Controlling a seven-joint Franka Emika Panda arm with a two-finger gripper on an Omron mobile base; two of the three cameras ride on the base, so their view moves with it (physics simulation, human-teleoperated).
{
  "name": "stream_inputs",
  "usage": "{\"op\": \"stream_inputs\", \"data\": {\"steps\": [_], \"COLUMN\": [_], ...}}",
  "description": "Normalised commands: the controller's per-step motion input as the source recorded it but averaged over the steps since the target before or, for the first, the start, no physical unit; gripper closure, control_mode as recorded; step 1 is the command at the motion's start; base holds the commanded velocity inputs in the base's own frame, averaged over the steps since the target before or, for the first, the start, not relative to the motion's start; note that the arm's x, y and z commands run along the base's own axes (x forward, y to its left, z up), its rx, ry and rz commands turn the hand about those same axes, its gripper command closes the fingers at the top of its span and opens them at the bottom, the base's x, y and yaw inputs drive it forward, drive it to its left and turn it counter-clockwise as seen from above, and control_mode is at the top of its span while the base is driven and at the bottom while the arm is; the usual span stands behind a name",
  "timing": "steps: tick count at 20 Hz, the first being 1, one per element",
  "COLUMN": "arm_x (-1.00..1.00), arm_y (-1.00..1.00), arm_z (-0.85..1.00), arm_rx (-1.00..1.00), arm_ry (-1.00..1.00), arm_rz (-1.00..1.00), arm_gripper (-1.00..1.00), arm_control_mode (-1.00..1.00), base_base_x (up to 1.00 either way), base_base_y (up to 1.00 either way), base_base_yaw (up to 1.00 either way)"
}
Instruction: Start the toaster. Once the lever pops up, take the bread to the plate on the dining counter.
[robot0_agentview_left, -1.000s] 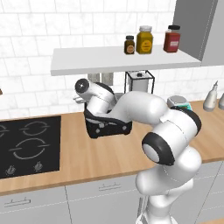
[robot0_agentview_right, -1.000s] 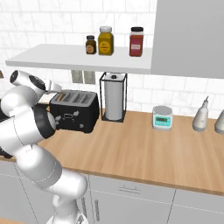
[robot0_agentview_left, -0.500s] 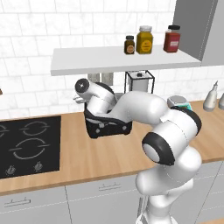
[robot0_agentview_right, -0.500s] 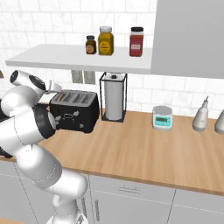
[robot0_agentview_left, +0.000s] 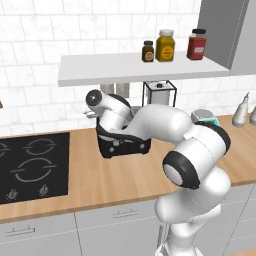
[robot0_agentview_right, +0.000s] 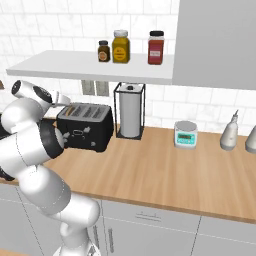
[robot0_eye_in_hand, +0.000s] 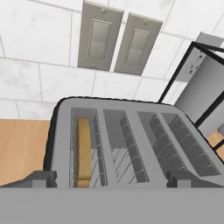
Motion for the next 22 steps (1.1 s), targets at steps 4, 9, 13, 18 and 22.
{"op": "stream_inputs", "data": {"steps": [4, 9, 13, 18, 22], "arm_x": [0.00, 0.00, 0.00, 0.00, 0.00], "arm_y": [0.00, 0.00, 0.00, 0.00, 0.00], "arm_z": [0.00, 0.00, 0.00, 0.00, 0.00], "arm_rx": [0.00, 0.00, 0.00, 0.00, 0.00], "arm_ry": [0.00, 0.00, 0.00, 0.00, 0.00], "arm_rz": [0.00, 0.00, 0.00, 0.00, 0.00], "arm_gripper": [-1.00, -1.00, -1.00, -1.00, -1.00], "arm_control_mode": [-1.00, -1.00, -1.00, -1.00, -1.00], "base_base_x": [0.00, 0.00, 0.00, 0.00, 0.00], "base_base_y": [0.00, 0.00, 0.00, 0.00, 0.00], "base_base_yaw": [0.00, 0.00, 0.00, 0.00, 0.00]}}
